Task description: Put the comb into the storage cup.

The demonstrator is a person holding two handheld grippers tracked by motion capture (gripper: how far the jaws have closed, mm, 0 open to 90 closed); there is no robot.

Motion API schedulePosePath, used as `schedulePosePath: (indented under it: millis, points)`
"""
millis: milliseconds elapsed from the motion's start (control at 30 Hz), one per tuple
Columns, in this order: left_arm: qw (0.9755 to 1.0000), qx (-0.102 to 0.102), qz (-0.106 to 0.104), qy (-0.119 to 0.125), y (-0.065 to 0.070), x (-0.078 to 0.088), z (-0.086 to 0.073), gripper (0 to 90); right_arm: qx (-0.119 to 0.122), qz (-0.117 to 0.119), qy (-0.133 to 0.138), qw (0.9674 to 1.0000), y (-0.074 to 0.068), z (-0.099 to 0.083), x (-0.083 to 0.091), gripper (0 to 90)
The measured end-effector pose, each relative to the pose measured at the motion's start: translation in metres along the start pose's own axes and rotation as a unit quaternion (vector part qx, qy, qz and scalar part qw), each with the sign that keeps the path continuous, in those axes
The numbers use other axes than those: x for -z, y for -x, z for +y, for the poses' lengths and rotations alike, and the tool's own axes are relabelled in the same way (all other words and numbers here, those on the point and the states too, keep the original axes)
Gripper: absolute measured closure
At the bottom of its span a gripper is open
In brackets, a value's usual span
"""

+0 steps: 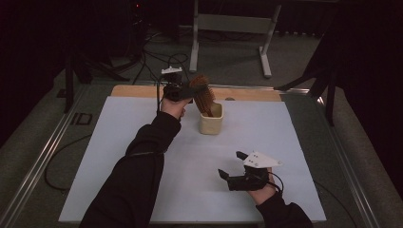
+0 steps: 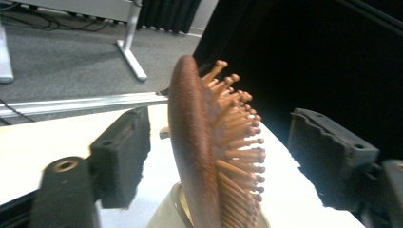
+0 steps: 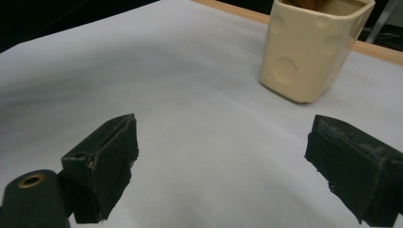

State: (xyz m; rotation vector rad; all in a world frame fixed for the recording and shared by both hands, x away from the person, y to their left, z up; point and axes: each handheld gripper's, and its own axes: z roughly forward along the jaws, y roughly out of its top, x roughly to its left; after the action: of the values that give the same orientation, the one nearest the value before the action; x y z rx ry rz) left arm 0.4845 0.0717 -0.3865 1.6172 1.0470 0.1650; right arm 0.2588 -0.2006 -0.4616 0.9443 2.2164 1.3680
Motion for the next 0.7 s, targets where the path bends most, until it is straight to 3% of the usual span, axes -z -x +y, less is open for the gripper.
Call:
schedulePosePath:
  millis: [133, 267, 467, 700]
  points:
    - [0.9999, -0.01, 0.008, -0.003, 0.001, 0.005, 0.0, 13.2, 0.0, 0.0, -0.001, 1.0, 0.0, 0.0, 0.0, 9.7]
    - [0.9994, -0.031, 0.012, -0.013, 0.003, 0.008, 0.0, 1.5, 0.0, -0.004, 0.0, 1.0, 0.0, 0.001, 0.001, 9.6]
    - [0.9972, -0.069, 0.011, -0.027, 0.004, 0.014, -0.001, 0.7, 0.002, -0.002, 0.001, 1.0, 0.001, 0.0, 0.0, 9.6]
    - [0.996, -0.083, 0.009, -0.031, 0.002, 0.025, -0.002, 0.0, -0.002, -0.002, 0.001, 1.0, 0.0, 0.0, 0.0, 9.6]
